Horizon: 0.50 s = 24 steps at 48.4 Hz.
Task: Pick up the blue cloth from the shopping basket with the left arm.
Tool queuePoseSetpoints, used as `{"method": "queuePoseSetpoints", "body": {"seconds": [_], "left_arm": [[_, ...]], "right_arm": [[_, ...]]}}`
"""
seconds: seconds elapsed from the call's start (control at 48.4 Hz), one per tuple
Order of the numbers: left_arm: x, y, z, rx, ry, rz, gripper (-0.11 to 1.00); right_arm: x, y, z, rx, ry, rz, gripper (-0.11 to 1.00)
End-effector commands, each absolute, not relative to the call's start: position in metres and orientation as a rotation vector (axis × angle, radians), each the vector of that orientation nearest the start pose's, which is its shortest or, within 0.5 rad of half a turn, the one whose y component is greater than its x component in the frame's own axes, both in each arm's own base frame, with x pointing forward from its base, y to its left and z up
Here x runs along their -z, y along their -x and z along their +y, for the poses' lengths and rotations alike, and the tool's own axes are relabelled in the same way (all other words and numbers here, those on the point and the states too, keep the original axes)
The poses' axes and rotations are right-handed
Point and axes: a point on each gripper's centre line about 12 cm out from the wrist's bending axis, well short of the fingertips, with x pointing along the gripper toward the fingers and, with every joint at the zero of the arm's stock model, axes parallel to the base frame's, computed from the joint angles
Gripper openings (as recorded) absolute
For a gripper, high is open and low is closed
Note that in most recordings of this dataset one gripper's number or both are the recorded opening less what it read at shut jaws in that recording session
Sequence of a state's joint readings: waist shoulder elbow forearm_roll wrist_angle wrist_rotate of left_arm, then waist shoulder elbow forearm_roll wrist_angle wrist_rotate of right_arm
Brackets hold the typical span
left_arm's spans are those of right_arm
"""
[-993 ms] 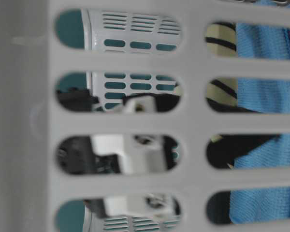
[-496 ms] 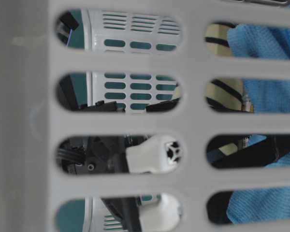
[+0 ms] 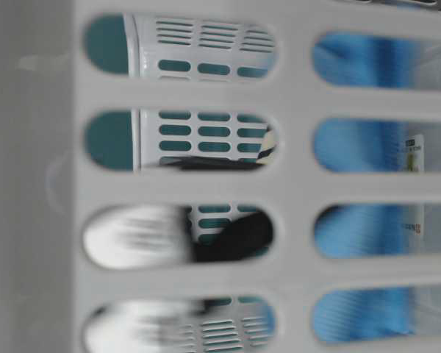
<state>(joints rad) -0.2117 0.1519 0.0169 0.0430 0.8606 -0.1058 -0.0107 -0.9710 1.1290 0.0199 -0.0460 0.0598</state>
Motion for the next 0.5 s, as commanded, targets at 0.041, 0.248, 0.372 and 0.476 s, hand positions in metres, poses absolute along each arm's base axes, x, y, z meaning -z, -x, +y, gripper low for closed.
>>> {"method": "queuePoseSetpoints", "body": {"seconds": [0.041, 0.248, 0.372, 0.476], "left_arm": [[-0.34, -0.445, -0.093, 0.129, -0.043, 0.911, 0.14], [-0.404, -0.43, -0.088, 0.113, -0.032, 0.941, 0.14], [-0.418, -0.428, -0.087, 0.106, -0.033, 0.968, 0.14], [-0.418, -0.433, -0.085, 0.099, -0.033, 0.985, 0.14]], "right_arm": [[-0.29, -0.201, -0.002, 0.016, -0.082, 0.093, 0.76], [-0.29, -0.201, -0.002, 0.016, -0.082, 0.092, 0.76], [-0.29, -0.2, -0.002, 0.016, -0.082, 0.092, 0.76], [-0.288, -0.2, -0.002, 0.016, -0.082, 0.095, 0.76]]}}
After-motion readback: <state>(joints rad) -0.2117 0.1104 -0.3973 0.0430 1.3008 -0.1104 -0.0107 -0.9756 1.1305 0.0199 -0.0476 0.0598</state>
